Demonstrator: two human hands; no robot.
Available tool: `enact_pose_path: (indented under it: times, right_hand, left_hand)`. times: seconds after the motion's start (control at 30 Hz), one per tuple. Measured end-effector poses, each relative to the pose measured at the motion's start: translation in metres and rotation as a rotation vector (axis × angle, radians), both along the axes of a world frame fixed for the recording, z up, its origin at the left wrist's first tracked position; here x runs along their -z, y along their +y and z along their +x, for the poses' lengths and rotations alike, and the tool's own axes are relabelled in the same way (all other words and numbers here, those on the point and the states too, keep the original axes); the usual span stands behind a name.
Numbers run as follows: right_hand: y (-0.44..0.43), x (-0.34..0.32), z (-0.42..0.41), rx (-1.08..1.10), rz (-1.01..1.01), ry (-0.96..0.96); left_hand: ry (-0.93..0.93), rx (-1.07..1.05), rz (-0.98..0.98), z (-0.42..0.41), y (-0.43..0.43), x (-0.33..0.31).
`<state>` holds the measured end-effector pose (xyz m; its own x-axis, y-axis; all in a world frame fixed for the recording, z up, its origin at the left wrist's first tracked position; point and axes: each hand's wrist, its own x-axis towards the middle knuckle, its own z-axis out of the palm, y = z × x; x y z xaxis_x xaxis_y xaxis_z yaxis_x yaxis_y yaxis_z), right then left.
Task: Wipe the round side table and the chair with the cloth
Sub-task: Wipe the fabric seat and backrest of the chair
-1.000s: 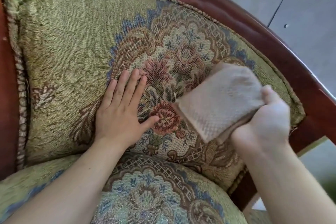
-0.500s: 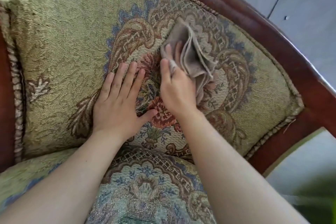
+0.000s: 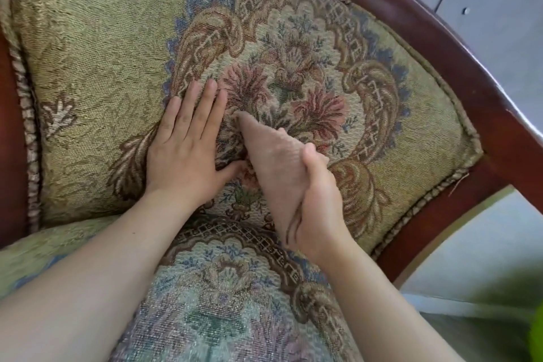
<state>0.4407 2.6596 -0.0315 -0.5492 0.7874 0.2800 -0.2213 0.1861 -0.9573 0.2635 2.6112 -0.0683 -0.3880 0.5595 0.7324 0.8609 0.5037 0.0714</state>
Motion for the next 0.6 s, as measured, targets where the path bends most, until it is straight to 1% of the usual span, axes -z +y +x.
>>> enact_pose_path:
  times: [0.03,0.07,0.13,0.17,0.2,0.23,0.27,0.33,0.37,0.4,0.43,0.5,0.53,0.6]
  right_hand:
    - [-0.001,-0.002,0.005,0.027,-0.186,0.049]
    - [0.0,-0.006,0.011,0.047,-0.296,0.069]
    - [0.0,-0.016,0.017,0.033,-0.399,0.089]
    - [-0.002,-0.025,0.017,-0.012,-0.452,0.114]
    - [-0.005,-0.035,0.017,-0.049,-0.508,0.148]
    - [-0.008,-0.047,0.016,-0.082,-0.532,0.171]
    - [-0.012,-0.059,0.015,-0.102,-0.544,0.17]
    - [-0.022,-0.088,0.015,-0.133,-0.526,0.114]
    - [-0.029,-0.105,0.015,-0.152,-0.521,0.08]
    - [-0.036,-0.124,0.015,-0.17,-0.533,0.044]
    - [-0.044,-0.143,0.015,-0.191,-0.555,0.008]
    - [-0.062,-0.187,0.016,-0.236,-0.602,-0.07]
    - [-0.073,-0.211,0.017,-0.259,-0.616,-0.11]
    - [-0.096,-0.257,0.017,-0.335,-0.631,-0.165]
  left_hand:
    - [-0.007,-0.01,-0.016,0.001,-0.003,0.0]
    - [-0.017,0.0,-0.019,0.003,-0.006,-0.002]
    - [-0.092,0.089,0.003,0.011,-0.016,-0.007]
    - [-0.168,0.157,0.03,0.016,-0.024,-0.011]
    - [-0.289,0.242,0.094,0.021,-0.034,-0.015]
    - [-0.461,0.33,0.176,0.025,-0.044,-0.023]
    - [-0.673,0.407,0.244,0.028,-0.055,-0.035]
    - [-1.145,0.547,0.316,0.032,-0.072,-0.067]
    - [-1.344,0.614,0.354,0.032,-0.077,-0.086]
    - [-1.493,0.661,0.369,0.03,-0.083,-0.107]
    - [-1.607,0.693,0.358,0.028,-0.09,-0.128]
    - [-1.762,0.792,0.279,0.026,-0.109,-0.171]
    - [-1.819,0.843,0.241,0.027,-0.122,-0.195]
    - [-1.875,0.854,0.235,0.03,-0.154,-0.248]
